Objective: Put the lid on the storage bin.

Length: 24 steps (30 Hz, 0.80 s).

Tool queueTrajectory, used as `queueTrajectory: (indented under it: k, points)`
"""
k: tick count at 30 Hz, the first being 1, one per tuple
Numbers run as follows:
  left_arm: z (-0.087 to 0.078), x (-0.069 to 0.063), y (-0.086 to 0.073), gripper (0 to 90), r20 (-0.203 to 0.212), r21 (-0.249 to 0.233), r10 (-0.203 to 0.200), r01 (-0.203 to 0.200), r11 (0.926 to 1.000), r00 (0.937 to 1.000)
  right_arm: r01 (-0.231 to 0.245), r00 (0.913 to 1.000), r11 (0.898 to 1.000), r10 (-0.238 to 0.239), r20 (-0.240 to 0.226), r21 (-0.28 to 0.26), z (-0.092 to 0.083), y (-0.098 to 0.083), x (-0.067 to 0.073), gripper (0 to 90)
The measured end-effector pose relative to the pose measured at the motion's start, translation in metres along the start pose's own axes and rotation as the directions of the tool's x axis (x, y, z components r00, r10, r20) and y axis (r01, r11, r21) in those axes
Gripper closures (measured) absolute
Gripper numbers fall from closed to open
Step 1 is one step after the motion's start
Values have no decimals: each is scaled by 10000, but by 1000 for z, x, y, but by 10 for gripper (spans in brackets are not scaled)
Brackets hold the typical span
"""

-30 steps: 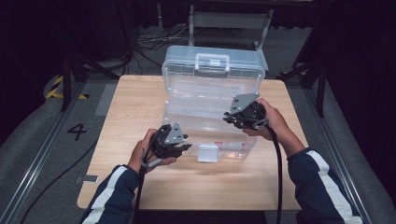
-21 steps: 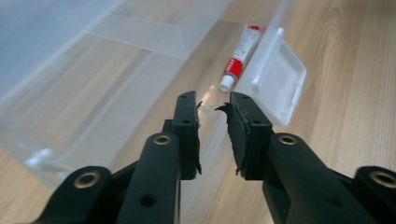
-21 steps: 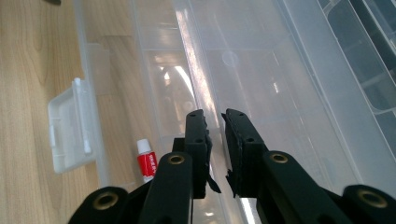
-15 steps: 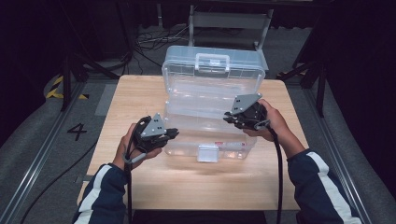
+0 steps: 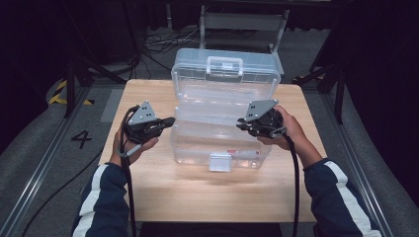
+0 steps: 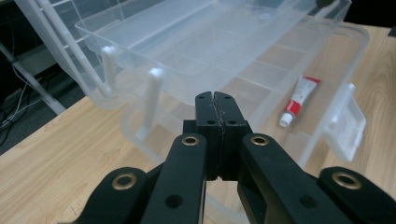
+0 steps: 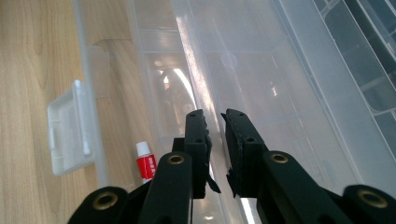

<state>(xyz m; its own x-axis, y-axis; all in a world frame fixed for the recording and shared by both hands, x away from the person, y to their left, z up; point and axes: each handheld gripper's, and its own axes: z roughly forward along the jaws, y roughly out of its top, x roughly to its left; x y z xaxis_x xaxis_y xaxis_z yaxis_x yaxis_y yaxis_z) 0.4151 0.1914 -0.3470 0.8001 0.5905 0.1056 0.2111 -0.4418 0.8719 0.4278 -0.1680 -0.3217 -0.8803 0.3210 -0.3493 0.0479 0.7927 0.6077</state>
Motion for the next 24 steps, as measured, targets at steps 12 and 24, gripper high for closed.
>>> queueTrajectory:
  k: [12,24]
  points:
    - [27,41,27,900,-656,74,-645,652,9978,9958,14,10000,9999,-13,79,-131,0,-2,1,794]
    - [46,62,42,900,-793,-121,-1177,1171,9930,9899,-9,9999,9997,13,148,-252,-1,-5,2,791]
